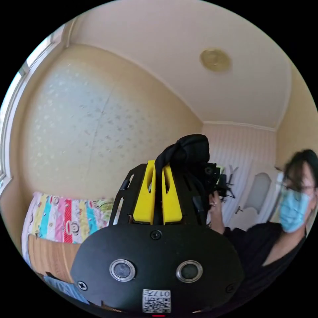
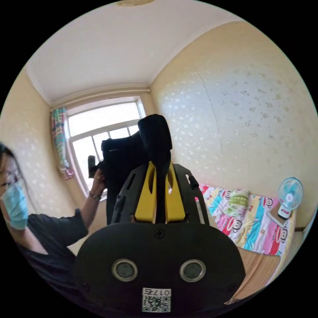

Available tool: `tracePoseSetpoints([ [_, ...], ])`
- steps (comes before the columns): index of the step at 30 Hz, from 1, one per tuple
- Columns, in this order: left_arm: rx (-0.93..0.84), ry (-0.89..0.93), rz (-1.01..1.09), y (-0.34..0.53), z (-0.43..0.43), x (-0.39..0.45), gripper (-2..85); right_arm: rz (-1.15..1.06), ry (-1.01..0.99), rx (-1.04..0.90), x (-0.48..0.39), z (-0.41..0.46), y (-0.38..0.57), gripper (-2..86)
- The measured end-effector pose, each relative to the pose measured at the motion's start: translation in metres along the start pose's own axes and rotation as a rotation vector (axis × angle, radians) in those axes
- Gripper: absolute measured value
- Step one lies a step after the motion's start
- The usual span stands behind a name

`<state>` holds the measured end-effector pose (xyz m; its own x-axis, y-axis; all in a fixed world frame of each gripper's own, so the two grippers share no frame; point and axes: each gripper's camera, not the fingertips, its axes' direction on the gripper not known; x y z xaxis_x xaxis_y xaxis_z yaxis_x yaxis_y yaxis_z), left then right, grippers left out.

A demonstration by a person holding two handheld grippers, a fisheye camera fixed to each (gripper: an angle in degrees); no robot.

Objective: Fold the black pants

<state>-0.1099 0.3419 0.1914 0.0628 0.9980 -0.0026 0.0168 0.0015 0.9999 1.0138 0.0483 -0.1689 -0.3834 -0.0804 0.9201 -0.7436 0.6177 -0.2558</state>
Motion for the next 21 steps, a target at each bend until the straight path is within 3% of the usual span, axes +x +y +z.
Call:
tracePoseSetpoints([
  [3, -0.222, -0.185, -0.065, -0.021, 0.116, -0.135, 4.9, 0.005, 0.176, -0.073, 0.109, 0.125, -0.049, 3.9],
  [6, -0.381, -0.334, -0.232, 0.032, 0.155, -0.242, 5.2, 0.243, 0.326, -0.294, 0.209, 0.208, -0.023, 5.4],
  [9, -0.507, -0.311, -0.285, 0.149, 0.17, -0.315, 5.2, 0.299, 0.293, -0.395, 0.266, 0.25, 0.068, 4.1],
  [13, -0.872, -0.302, -0.463, 0.373, 0.18, -0.395, 5.9, 0.448, 0.246, -0.752, 0.342, 0.305, 0.258, 4.5],
  [16, -1.038, -0.233, -0.625, 0.503, 0.166, -0.417, 6.5, 0.591, 0.244, -0.977, 0.378, 0.312, 0.385, 6.6],
  [21, -1.108, -0.141, -0.76, 0.6, 0.151, -0.411, 6.7, 0.774, 0.289, -1.15, 0.404, 0.285, 0.504, 9.4],
])
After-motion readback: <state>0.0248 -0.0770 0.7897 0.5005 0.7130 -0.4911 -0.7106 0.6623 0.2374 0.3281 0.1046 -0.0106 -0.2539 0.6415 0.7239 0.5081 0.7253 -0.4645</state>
